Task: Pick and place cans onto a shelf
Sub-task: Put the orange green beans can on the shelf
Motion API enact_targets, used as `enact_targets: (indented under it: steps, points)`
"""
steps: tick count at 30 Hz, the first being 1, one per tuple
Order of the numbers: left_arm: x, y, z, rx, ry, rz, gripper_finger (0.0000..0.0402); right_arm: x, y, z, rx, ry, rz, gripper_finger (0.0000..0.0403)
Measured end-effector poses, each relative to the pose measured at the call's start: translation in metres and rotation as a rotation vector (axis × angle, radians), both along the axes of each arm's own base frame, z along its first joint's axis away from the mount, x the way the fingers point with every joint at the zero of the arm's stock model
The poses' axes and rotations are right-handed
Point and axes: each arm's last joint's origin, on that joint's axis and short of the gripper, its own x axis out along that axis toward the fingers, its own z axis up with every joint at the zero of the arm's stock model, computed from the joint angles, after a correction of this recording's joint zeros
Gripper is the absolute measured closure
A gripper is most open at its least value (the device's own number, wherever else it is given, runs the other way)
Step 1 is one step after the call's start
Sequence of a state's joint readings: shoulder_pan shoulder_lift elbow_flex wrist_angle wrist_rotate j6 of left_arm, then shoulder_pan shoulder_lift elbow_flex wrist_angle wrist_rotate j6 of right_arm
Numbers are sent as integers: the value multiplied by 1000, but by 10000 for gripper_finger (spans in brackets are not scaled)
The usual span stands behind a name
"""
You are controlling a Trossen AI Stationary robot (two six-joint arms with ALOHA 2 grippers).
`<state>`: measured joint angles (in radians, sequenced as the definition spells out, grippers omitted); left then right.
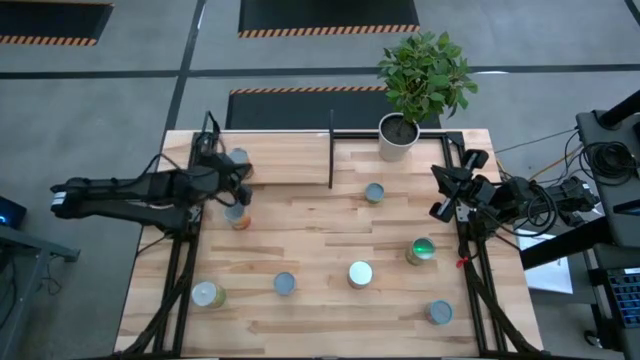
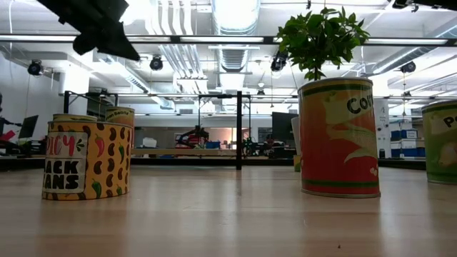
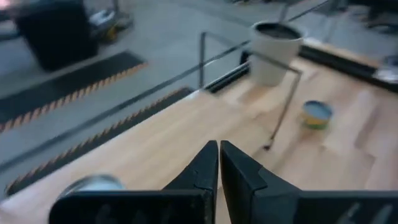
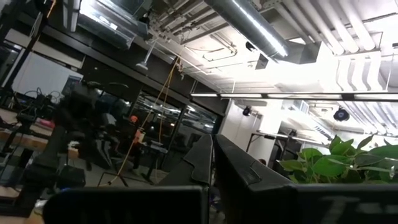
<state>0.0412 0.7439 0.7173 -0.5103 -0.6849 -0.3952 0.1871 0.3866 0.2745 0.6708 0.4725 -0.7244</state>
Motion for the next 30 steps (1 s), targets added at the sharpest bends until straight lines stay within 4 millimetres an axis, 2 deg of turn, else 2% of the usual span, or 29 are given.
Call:
enact_targets:
  steps: [10,12,17,22,26,30]
  points:
    - [11,30,34,-133,264,173,402,-1,0,2,-16,-13,-10,394]
    - [17,39,35,-159,365,140,402,-1,0,2,-21,-11,-13,394]
    - [29,70,25,-310,540,47,402,-1,0,2,-27,-10,-17,394]
    - [24,98,8,-400,679,127,402,-1,0,2,-35,-8,-21,394]
    - [21,108,1,-408,700,160,402,-1,0,2,-34,-8,-21,394]
    - [21,110,-4,-398,714,166,402,-1,0,2,-34,-8,-21,394]
